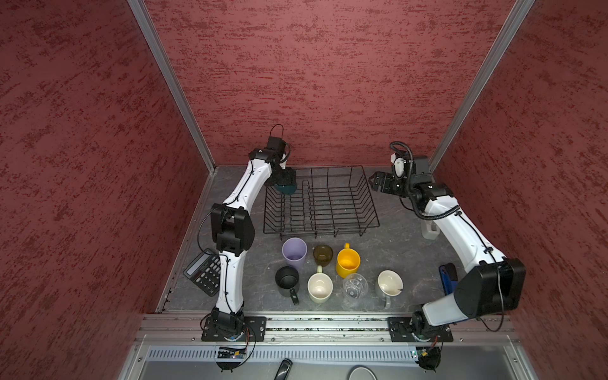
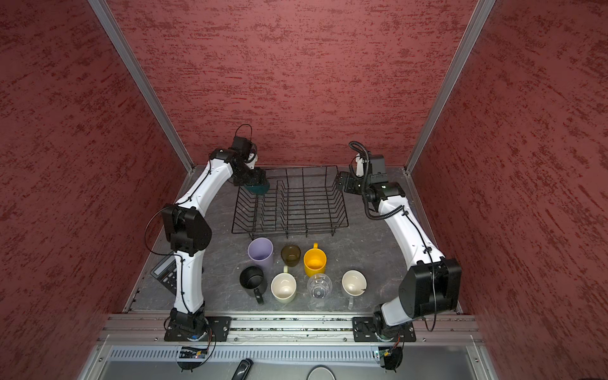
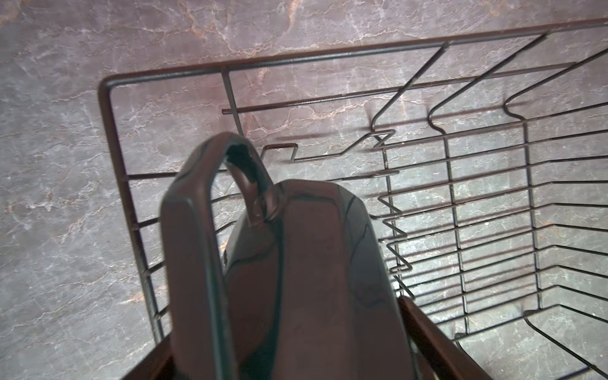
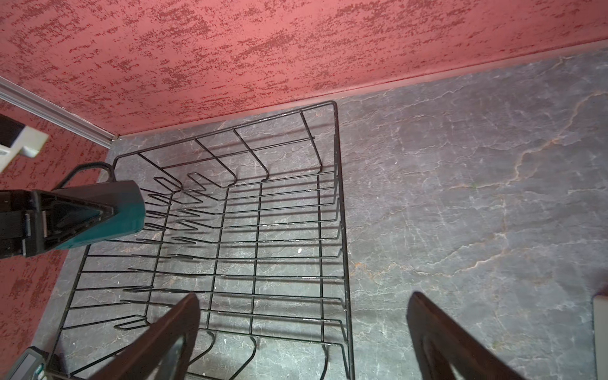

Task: Load cups into a dish rack
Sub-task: Place the cup upside down at the dish rack.

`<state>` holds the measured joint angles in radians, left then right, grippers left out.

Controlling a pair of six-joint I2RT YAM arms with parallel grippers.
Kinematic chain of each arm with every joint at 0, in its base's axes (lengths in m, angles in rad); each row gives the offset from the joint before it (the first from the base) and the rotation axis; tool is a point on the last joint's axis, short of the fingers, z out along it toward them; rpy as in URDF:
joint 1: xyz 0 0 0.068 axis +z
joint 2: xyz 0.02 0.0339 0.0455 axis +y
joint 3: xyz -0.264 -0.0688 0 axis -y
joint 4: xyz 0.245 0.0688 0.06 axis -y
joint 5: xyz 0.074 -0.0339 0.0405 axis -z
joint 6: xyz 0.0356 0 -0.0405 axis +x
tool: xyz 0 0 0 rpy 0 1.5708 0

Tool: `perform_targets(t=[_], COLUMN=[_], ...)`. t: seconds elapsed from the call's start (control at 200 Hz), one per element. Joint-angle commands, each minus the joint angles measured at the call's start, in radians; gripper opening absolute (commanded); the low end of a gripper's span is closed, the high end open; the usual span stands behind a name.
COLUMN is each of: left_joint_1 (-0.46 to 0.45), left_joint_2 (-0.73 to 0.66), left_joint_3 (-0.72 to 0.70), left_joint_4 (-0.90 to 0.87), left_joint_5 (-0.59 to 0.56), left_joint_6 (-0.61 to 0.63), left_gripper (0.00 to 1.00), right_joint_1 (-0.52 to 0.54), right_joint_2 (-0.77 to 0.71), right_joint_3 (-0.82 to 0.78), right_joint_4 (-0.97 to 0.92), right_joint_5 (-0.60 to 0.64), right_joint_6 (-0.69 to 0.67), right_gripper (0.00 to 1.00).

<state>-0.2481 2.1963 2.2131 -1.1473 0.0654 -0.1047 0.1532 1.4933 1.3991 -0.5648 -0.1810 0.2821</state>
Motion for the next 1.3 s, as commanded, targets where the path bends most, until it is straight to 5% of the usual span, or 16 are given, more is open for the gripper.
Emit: perform_targets(t=[0.0, 0.331, 0.671, 1.297], left_joint_1=[-0.006, -0.008, -0.011, -0.014], left_joint_2=[0.013, 0.085, 0.131, 0.143], left_joint_3=[0.032, 0.082, 0.116, 0.099], left_joint_4=[0.043, 0.012, -0.002, 0.036], left_joint_5=[-0.001, -0.015, -0.032, -0.036], left_joint_6=[-0.021, -0.03, -0.044, -0.021], left_gripper=[0.0, 0.0, 0.44, 0.87], right_joint_1=[-0.007, -0.006, -0.007, -0.007], right_joint_2=[-0.035, -0.066, -0.072, -0.082], right_joint_3=[-0.019, -0.06, -0.08, -0.091], right_joint_4=[0.029, 0.037, 0.043, 0.039], right_joint_5=[-0.018, -0.028, -0.036, -0.04], right_joint_6=[0.017, 0.032, 0.036, 0.039], right_gripper=[0.99, 0.99, 0.99, 0.98])
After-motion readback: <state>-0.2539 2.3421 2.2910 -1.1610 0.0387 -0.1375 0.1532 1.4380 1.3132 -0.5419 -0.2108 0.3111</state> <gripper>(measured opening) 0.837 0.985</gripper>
